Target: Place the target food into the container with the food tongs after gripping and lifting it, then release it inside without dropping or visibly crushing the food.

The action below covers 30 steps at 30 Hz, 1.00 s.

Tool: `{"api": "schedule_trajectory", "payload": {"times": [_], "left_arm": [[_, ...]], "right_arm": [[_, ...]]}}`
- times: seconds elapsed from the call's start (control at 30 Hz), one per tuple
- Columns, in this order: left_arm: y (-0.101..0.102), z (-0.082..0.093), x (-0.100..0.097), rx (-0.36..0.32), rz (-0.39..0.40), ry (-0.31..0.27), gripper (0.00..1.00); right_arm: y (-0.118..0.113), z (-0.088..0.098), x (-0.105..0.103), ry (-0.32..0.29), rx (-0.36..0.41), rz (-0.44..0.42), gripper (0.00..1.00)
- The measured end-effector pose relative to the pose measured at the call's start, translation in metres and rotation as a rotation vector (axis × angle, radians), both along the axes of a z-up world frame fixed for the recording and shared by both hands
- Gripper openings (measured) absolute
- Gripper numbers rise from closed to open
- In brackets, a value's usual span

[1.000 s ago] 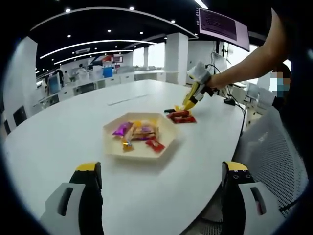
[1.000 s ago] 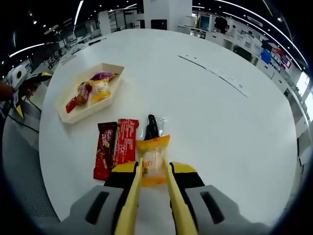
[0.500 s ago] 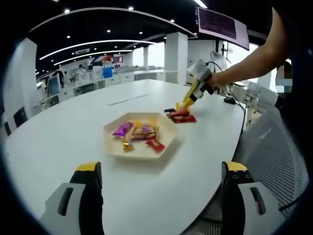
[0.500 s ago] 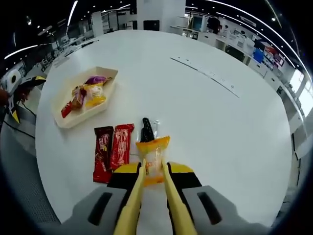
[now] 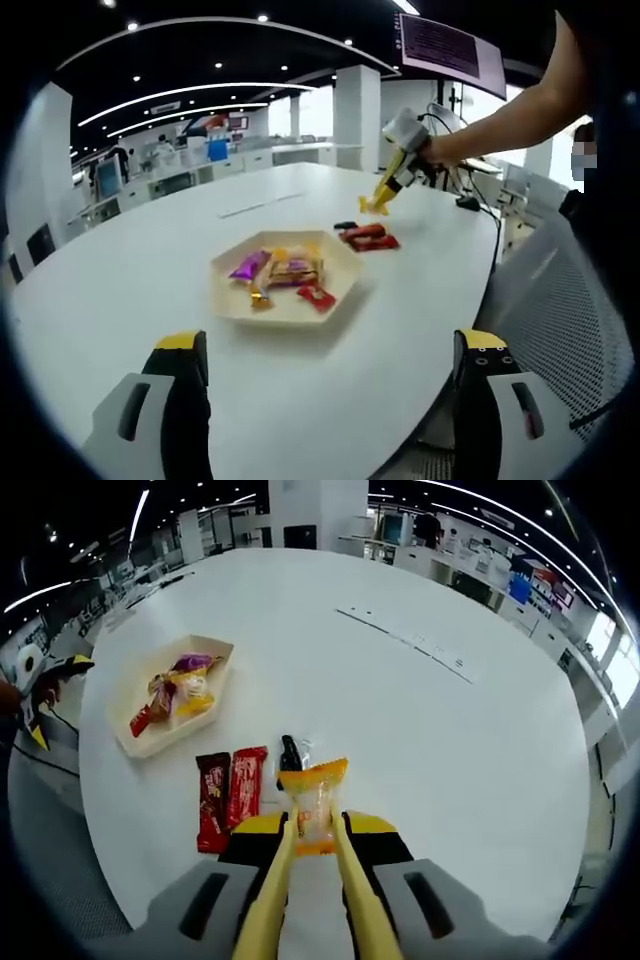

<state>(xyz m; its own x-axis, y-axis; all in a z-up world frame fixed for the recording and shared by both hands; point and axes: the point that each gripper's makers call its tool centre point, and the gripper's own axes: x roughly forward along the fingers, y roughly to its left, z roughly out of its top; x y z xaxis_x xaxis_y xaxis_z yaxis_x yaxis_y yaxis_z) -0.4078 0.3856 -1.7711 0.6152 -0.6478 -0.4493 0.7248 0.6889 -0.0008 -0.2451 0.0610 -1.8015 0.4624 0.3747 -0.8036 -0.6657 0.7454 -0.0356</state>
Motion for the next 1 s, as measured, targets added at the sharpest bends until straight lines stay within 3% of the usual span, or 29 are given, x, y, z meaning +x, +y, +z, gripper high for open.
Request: {"api": "schedule_trajectory", "payload": {"times": [0.6,1.0], "left_arm": [[0.001,0.004,0.001,-0.014,0.006,-0.005,1.0],[0.002,0.005,0.002,-0.016,0.014,-0.017,1.0]], "right_arm": [[-0.01,0.016,0.008,-0.006,-0.007,-0.019,0.2],[-0.003,0.025,0.008,-0.015,0.001,-0.01,0.21]]}}
